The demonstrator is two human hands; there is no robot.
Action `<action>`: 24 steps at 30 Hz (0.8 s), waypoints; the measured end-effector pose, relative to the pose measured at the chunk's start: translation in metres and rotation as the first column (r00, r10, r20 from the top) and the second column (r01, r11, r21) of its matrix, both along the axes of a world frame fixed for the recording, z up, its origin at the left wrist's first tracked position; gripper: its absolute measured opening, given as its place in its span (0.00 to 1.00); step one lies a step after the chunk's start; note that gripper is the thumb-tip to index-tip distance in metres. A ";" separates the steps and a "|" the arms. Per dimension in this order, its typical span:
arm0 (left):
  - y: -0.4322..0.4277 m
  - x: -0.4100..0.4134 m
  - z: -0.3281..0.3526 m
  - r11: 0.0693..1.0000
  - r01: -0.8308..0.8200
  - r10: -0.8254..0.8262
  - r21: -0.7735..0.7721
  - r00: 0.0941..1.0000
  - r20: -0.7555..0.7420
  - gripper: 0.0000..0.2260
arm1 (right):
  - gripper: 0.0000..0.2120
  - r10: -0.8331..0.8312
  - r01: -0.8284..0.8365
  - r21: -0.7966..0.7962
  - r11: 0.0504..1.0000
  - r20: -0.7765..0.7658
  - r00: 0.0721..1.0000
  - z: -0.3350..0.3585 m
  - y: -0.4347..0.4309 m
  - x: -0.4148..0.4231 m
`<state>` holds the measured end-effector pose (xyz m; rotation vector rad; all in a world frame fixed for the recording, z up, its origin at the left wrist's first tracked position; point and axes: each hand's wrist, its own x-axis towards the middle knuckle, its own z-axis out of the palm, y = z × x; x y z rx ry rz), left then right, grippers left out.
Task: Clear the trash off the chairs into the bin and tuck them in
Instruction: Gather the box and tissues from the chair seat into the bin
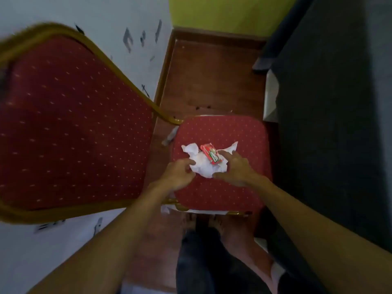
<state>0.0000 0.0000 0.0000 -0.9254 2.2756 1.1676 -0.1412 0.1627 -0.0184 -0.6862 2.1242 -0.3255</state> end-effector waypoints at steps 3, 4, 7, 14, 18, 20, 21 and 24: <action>-0.011 -0.017 -0.047 0.998 0.018 -0.021 -0.052 0.999 -0.045 0.15 | 0.51 -0.003 0.003 0.031 1.000 0.004 1.000 -0.049 -0.013 0.001; -0.015 -0.025 -0.058 0.996 0.000 -0.004 -0.084 0.999 -0.048 0.16 | 0.53 -0.029 0.028 0.022 0.999 0.020 0.999 -0.059 -0.018 0.001; -0.014 -0.049 -0.096 0.982 0.044 -0.054 -0.181 0.997 -0.050 0.25 | 0.57 -0.133 0.134 -0.046 0.990 0.024 0.991 -0.092 -0.032 -0.002; 0.033 -0.044 -0.155 0.974 0.042 -0.052 -0.222 0.998 -0.038 0.36 | 0.50 -0.086 0.071 -0.085 0.994 -0.184 0.979 -0.137 0.001 0.038; 0.052 -0.026 -0.161 0.976 -0.197 0.180 -0.097 0.970 -0.166 0.21 | 0.37 -0.181 0.144 -0.151 0.978 -0.272 0.945 -0.139 0.008 0.056; 0.055 -0.023 -0.160 0.973 -0.223 0.209 -0.056 0.961 -0.180 0.12 | 0.32 -0.246 0.205 -0.179 0.962 -0.249 0.937 -0.139 0.009 0.060; 0.056 -0.023 -0.158 0.972 -0.234 0.227 -0.017 0.956 -0.183 0.12 | 0.28 -0.297 0.253 -0.213 0.944 -0.212 0.931 -0.138 0.009 0.061; 0.054 -0.025 -0.148 0.924 -0.312 0.352 0.220 0.920 -0.174 0.18 | 0.20 -0.488 0.461 -0.315 0.830 -0.007 0.873 -0.133 0.009 0.062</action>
